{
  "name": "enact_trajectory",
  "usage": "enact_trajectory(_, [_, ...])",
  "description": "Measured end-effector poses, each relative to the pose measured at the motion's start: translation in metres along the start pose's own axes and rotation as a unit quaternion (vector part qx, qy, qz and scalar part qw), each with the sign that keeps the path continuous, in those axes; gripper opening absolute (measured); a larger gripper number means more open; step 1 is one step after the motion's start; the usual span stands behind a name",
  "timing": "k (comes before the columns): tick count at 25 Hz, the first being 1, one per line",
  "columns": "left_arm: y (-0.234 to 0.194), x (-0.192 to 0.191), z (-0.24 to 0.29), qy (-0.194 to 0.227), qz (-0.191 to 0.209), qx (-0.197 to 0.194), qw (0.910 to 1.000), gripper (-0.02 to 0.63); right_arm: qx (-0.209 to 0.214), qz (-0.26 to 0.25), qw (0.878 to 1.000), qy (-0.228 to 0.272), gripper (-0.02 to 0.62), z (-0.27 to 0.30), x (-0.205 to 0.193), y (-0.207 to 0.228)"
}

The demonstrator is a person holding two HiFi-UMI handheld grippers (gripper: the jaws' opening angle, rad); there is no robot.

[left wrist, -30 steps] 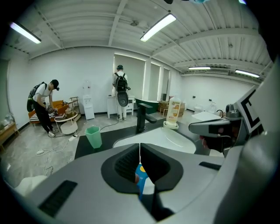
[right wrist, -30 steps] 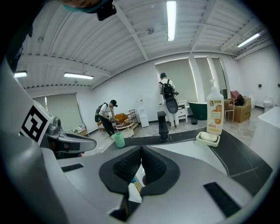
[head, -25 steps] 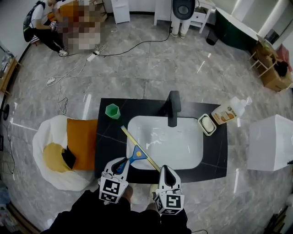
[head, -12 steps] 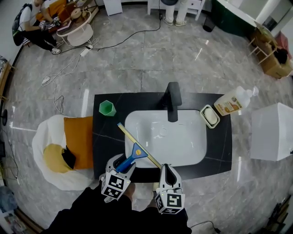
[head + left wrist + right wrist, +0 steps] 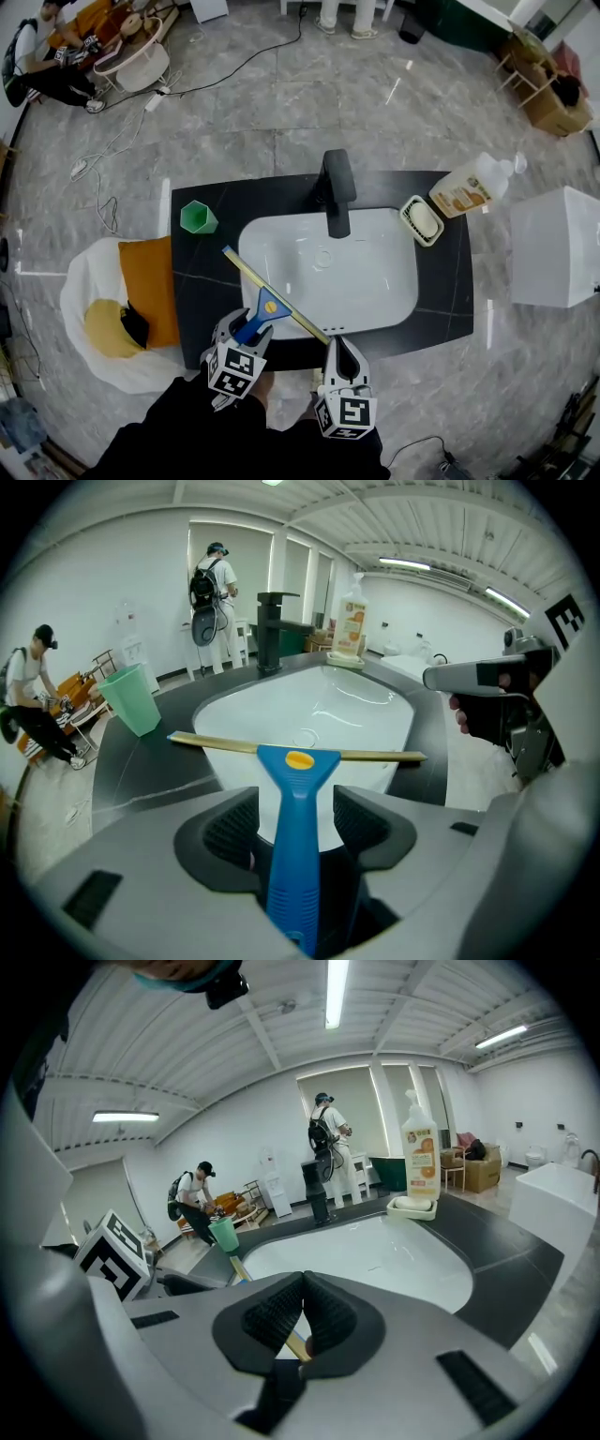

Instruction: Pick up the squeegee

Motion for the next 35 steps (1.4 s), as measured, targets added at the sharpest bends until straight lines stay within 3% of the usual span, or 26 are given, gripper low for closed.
enact_trajectory(15, [0.004,-0.01,0.021,-0.033,0.017,-0.006,0.9993,0.239,-0.038,0.022,0.999,0.001,0.014,-0.012,-0.014,0.019])
enact_trajectory(22, [0.002,-0.01,0.027,-0.04,0.021,0.012,0.9989,0.164,-0.048,0.028,0.998,0.002,0.015,-0.016,-0.016,0.027])
enact_trajectory(35, [0.003,-0.009,0.03,-0.044,0.036,0.005,0.9984,0.132,-0.044,0.033,0.998,-0.005,0.015,-0.012,-0.018,0.033])
Point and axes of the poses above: the fingertips, and each gripper's own axes: z forward along the fingers, y to its right, x out of its top, the point moved 5 cm from there along -z, backward along the fingers, and after that the axes turned 8 degrees about y, right-handed, at the moved point
